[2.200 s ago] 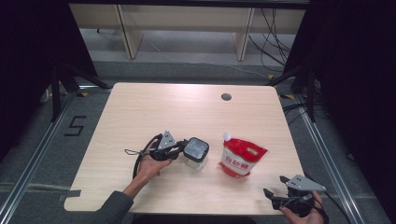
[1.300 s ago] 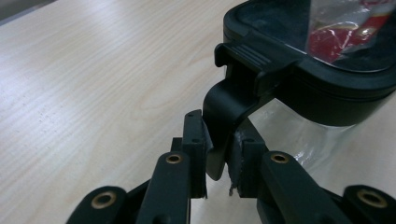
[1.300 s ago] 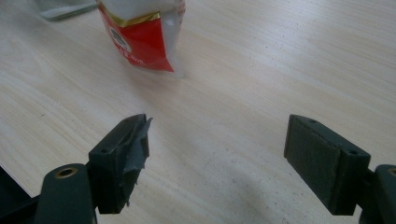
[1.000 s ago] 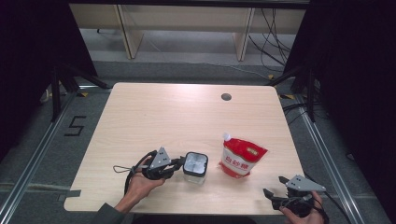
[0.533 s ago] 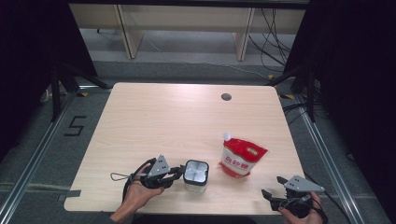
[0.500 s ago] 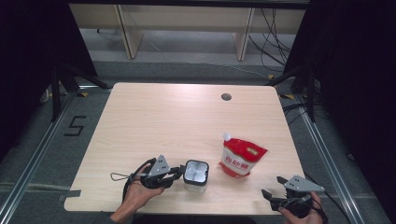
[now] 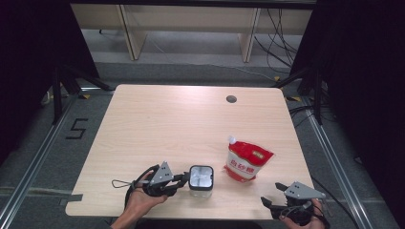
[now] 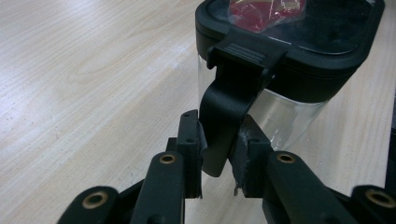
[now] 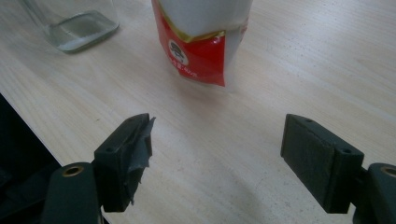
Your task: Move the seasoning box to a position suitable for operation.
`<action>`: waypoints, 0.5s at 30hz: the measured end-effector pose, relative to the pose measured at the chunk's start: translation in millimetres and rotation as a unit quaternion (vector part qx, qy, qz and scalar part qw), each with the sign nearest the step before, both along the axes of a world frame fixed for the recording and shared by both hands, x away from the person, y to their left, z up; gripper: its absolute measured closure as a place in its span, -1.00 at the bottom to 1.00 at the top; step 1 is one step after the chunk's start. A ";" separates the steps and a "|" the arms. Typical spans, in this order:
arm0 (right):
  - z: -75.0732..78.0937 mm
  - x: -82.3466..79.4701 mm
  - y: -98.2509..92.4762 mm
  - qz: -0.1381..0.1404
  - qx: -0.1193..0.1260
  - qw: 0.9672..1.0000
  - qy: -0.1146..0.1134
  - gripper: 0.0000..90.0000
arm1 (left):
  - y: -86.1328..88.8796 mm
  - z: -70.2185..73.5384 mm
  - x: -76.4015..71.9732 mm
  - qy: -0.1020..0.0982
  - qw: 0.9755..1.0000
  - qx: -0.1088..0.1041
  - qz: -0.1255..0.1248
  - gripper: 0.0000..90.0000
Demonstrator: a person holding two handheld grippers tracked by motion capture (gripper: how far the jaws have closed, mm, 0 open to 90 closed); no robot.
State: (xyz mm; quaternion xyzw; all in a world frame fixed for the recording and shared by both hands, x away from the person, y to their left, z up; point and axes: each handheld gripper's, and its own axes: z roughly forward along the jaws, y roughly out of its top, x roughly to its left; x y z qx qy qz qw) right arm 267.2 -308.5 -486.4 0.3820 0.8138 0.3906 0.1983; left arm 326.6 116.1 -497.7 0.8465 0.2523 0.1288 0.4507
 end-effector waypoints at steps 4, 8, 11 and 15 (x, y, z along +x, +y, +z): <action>-0.1 -1.6 2.4 -0.003 0.006 1.000 0.011 -0.42 | -1.1 0.0 -1.9 -0.004 1.000 0.001 -0.006 0.64; -0.6 -0.2 2.2 0.002 0.005 1.000 0.004 -0.42 | -2.8 0.1 -1.6 0.000 1.000 0.002 -0.015 0.64; -0.7 -0.2 1.9 0.003 0.005 1.000 0.004 -0.43 | -2.8 0.3 -0.7 -0.008 1.000 0.004 -0.020 0.64; -1.0 -0.1 2.1 0.004 0.007 1.000 0.005 -0.43 | 3.3 7.2 8.4 -0.047 0.997 0.023 -0.062 0.38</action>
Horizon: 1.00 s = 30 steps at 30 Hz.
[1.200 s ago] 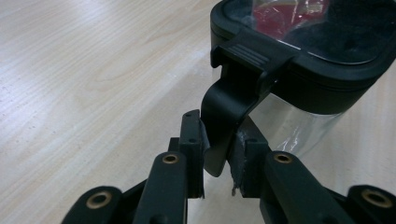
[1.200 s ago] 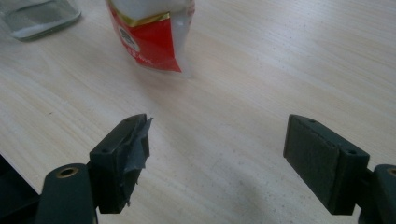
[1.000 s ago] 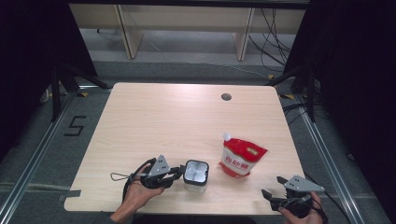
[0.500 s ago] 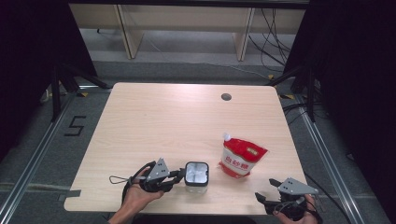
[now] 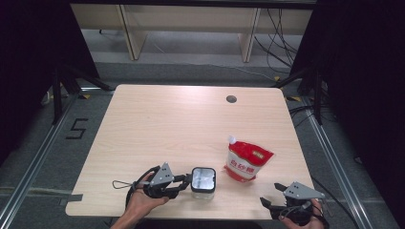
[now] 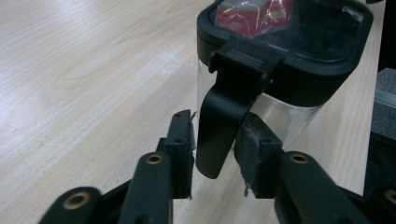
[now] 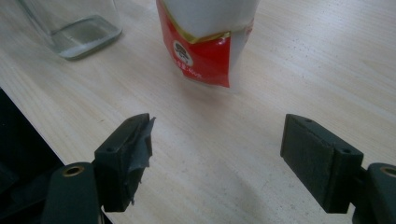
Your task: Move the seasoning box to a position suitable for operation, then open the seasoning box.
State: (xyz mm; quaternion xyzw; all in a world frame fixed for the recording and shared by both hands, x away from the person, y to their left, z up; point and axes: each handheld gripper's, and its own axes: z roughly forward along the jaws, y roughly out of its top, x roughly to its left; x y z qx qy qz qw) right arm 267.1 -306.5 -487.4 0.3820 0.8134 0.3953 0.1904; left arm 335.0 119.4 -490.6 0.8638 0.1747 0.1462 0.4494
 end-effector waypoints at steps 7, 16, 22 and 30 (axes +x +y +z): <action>0.5 -2.2 1.8 0.000 0.003 1.000 0.008 -0.42 | 5.3 4.0 -6.6 0.002 1.000 -0.013 0.018 0.00; -0.2 -2.1 2.4 0.010 -0.002 1.000 0.013 -0.42 | 8.7 11.6 -14.7 0.028 0.997 -0.054 0.039 -0.24; -0.5 -1.5 2.0 0.011 -0.006 1.000 0.003 -0.40 | 12.2 18.3 -14.3 0.026 0.998 -0.047 0.038 -0.27; -0.3 -1.8 5.0 0.023 -0.008 1.000 0.002 -0.33 | 15.3 29.6 -8.5 -0.015 0.999 -0.031 0.004 0.01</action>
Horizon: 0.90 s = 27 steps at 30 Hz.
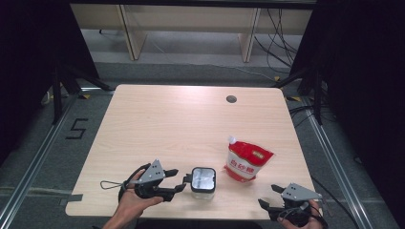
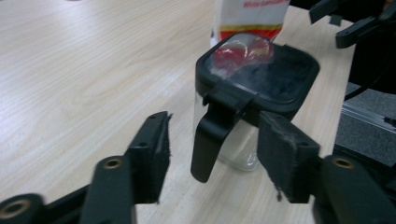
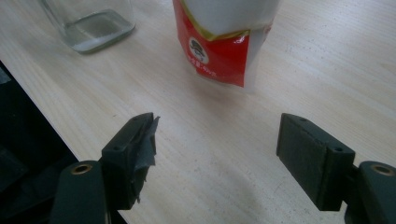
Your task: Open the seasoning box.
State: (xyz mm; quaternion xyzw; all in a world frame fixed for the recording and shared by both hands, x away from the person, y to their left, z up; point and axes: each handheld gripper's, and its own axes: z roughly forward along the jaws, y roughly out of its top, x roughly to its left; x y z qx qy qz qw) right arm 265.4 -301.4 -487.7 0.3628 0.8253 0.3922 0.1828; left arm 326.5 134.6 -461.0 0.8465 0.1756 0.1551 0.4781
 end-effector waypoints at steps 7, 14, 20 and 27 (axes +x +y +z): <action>2.0 -4.0 4.7 0.005 0.006 1.000 0.003 -0.21 | -0.8 10.7 -12.8 0.036 0.997 -0.055 0.052 0.56; 1.2 -5.5 10.4 0.017 0.001 1.000 -0.002 -0.13 | -14.4 17.7 -13.8 0.032 0.997 -0.058 0.039 0.82; 2.5 -6.8 15.4 0.035 -0.003 0.999 -0.016 -0.06 | -25.8 15.8 -10.7 0.031 0.998 -0.051 0.034 0.89; 2.5 -7.6 20.6 0.051 -0.007 0.998 -0.028 0.00 | -27.1 7.5 -5.2 0.038 0.998 -0.043 0.030 0.96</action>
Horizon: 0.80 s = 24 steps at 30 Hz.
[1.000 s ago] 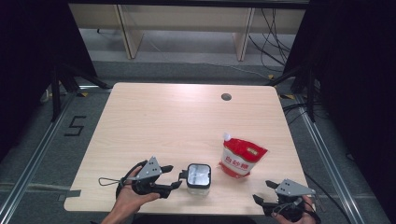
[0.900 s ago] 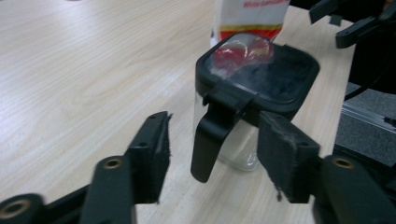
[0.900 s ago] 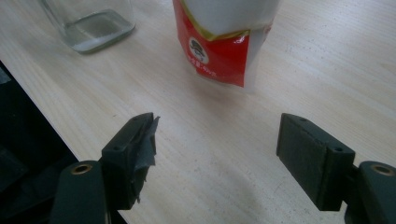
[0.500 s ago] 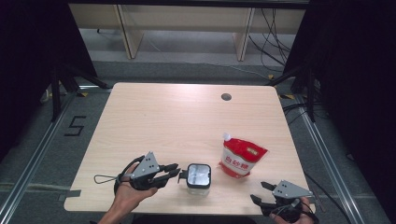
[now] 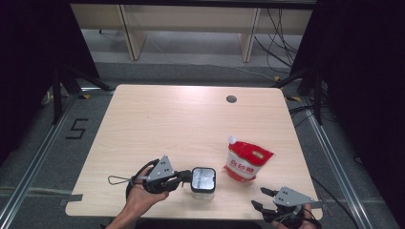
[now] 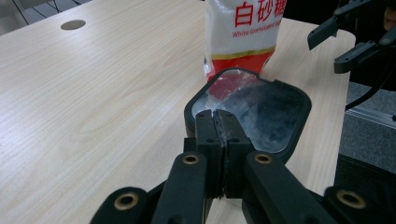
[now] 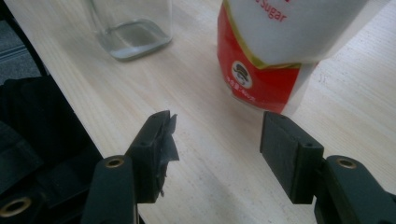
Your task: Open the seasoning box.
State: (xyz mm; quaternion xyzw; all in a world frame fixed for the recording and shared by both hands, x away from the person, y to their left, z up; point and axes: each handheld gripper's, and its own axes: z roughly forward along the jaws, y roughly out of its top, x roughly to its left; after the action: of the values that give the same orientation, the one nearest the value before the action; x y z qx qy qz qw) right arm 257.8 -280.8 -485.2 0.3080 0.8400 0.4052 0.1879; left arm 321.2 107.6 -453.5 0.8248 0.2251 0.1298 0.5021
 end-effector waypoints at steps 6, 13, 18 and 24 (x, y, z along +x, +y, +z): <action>2.8 -1.4 4.9 0.004 0.019 1.000 -0.018 0.05 | -0.9 -1.6 -0.6 0.010 1.000 -0.010 0.009 0.97; 4.4 -2.3 12.1 0.014 0.027 0.999 -0.030 0.13 | 0.0 -0.7 -1.0 0.004 1.000 -0.008 0.008 0.97; 3.9 -2.7 14.7 0.017 0.029 0.999 -0.025 0.14 | 1.4 -0.8 -0.7 0.000 1.000 -0.006 0.014 0.97; 4.0 -3.2 17.5 0.017 0.028 0.999 -0.024 0.19 | 1.7 -1.0 -1.8 0.000 1.000 -0.005 0.018 0.97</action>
State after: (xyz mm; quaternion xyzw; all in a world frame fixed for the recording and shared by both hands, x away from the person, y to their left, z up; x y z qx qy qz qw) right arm 254.6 -263.3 -481.2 0.2886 0.8286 0.4394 0.1924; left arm 319.5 109.3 -454.5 0.8181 0.2405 0.1372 0.5040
